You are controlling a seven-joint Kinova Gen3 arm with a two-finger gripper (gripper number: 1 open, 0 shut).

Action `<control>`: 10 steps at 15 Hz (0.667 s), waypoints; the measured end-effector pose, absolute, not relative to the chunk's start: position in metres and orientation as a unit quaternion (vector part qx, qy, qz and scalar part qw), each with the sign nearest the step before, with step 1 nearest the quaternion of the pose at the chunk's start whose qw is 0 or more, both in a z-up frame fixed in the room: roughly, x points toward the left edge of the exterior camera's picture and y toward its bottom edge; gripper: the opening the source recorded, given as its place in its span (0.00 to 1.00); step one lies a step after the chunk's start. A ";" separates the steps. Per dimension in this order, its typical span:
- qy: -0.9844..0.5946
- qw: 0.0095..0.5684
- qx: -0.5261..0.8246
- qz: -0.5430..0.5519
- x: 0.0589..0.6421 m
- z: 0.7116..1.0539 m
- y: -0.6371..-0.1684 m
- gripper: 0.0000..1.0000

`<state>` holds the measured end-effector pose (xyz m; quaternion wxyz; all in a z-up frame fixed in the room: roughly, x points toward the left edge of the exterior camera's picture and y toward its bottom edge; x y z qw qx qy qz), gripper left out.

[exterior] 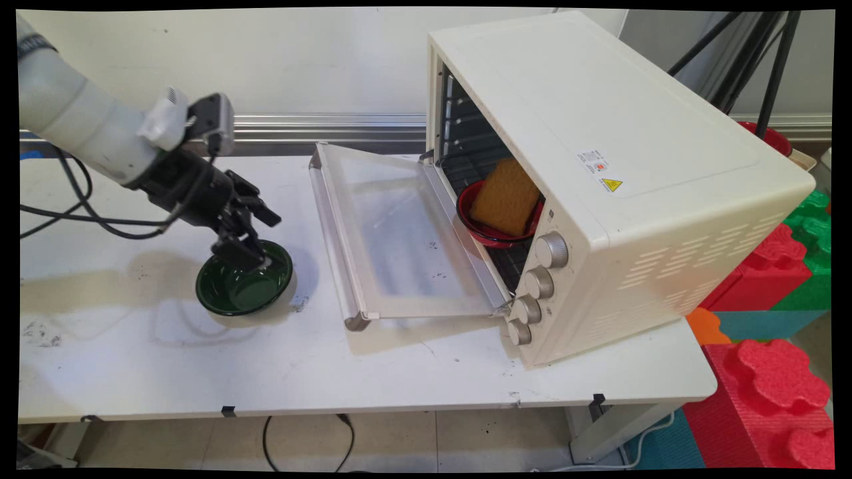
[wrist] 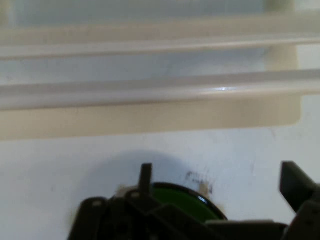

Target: Close the oven

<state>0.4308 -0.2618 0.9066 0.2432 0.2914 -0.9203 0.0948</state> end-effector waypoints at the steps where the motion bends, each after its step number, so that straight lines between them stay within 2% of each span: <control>1: -0.921 0.241 0.291 0.095 0.428 0.902 -0.264 1.00; 2: -0.922 0.238 0.291 0.096 0.425 0.895 -0.267 0.00; 10: -0.923 0.225 0.292 0.110 0.403 0.858 -0.291 0.00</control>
